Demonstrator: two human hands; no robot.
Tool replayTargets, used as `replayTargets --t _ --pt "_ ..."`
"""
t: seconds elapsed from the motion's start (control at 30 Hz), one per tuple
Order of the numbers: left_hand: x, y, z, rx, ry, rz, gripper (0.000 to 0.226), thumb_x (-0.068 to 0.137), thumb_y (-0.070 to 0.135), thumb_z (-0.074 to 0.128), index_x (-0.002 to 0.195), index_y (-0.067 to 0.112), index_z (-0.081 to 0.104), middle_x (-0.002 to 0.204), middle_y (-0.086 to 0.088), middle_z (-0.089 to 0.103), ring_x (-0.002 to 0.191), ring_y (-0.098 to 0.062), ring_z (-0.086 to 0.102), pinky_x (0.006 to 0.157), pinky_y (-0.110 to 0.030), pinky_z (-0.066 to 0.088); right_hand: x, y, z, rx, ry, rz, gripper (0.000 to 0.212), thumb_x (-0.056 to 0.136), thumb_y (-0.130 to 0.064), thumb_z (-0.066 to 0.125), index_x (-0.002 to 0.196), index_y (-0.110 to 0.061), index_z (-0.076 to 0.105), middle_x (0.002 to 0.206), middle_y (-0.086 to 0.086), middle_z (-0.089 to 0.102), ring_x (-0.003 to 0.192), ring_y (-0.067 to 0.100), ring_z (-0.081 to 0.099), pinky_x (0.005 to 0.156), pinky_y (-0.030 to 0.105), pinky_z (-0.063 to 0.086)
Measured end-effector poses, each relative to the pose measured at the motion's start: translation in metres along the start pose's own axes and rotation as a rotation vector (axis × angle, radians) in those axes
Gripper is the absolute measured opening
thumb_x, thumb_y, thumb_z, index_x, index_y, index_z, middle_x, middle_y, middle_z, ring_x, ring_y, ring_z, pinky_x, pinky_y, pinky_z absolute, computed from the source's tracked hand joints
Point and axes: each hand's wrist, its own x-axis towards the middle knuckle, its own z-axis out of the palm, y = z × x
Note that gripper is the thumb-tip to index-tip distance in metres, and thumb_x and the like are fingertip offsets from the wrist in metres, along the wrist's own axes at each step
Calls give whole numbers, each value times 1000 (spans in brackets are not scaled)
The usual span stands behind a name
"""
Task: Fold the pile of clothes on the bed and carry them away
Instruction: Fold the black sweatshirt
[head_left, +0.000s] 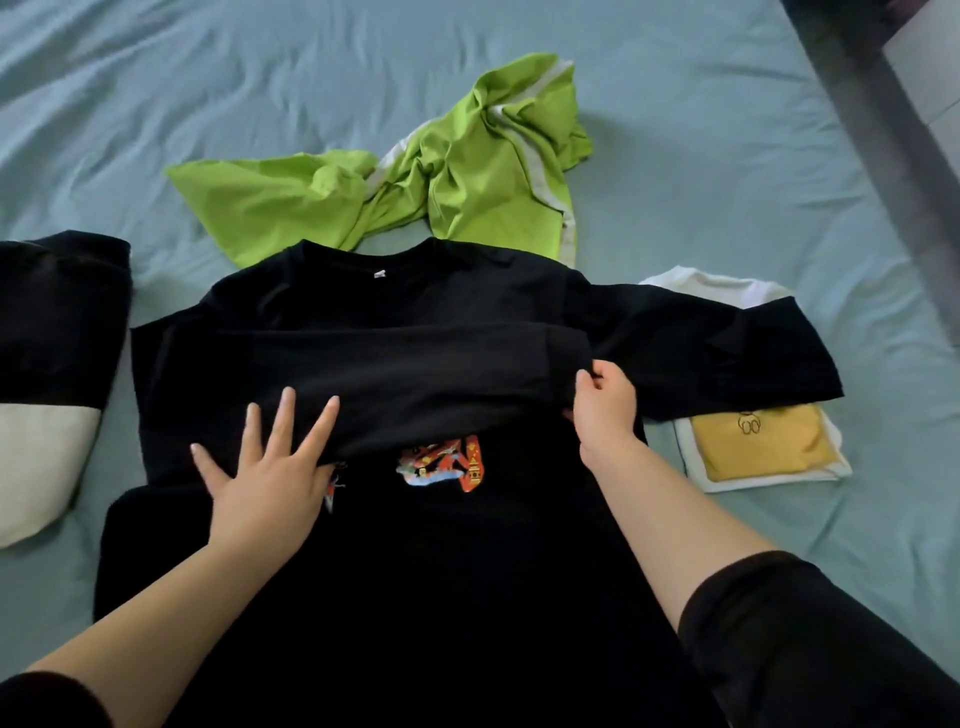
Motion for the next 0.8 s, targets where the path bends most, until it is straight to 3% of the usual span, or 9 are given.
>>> replayTargets --t 0.17,0.2,0.27,0.33,0.4,0.5,0.6,0.67,0.8 --pt "3 16 20 -61 -121 -74 78 99 45 32 129 55 -39 160 3 -23 146 -32 -21 108 -74 8 21 7 -16 -302 -31 27 30 94 -11 53 124 -14 55 113 5 60 88 19 58 75 32 50" --pt "3 15 22 -81 -127 -77 77 98 48 31 130 55 -38 160 4 -24 146 -31 -22 108 -73 7 19 6 -15 -413 24 -42 35 93 -13 55 128 -15 52 120 7 56 94 21 57 78 32 48" --pt "2 11 20 -80 -107 -57 72 93 66 25 136 56 -31 157 7 -27 146 -27 -23 109 -70 0 6 4 -5 -615 134 -358 45 94 -23 55 137 -18 45 137 8 48 118 26 52 96 40 44" --pt "-1 2 16 -33 -44 -28 76 83 82 15 140 54 -27 152 10 -30 145 -22 -26 109 -65 -11 -15 4 14 -760 -22 -701 54 98 -37 44 149 -21 31 155 5 31 141 23 32 113 41 28" --pt "-4 -12 14 -1 -8 -38 77 80 84 7 140 52 -29 151 9 -32 142 -20 -32 108 -60 -19 -31 12 32 -951 -331 -842 60 101 -49 24 154 -29 5 163 -4 1 149 13 -1 121 38 4" --pt "-9 -38 17 -44 -84 -136 78 78 81 0 142 47 -30 147 7 -39 139 -20 -37 112 -59 -14 -27 21 44 -1167 -526 -687 69 94 -64 6 149 -30 -19 159 -12 -21 143 4 -22 118 37 -12" --pt "-24 -50 27 12 -207 -83 88 71 85 -11 139 36 -37 142 2 -45 138 -24 -38 113 -59 -10 -26 10 58 -1210 -501 -470 81 88 -72 3 149 -25 -23 157 -12 -25 144 5 -23 118 40 -14" --pt "-35 -51 29 -2 -243 -16 87 71 83 -8 136 36 -41 142 2 -46 134 -26 -42 113 -58 -12 -38 -1 74 -1207 -427 -423 80 91 -69 6 151 -21 -18 159 -6 -21 146 11 -18 119 42 -11" --pt "-43 -69 15 -126 -70 46 72 94 62 24 144 42 -23 161 6 -17 141 -16 -29 117 -41 -11 -81 -32 120 -1161 -425 -793 64 101 -50 22 155 -21 1 163 -5 -3 149 11 -6 120 39 -5"
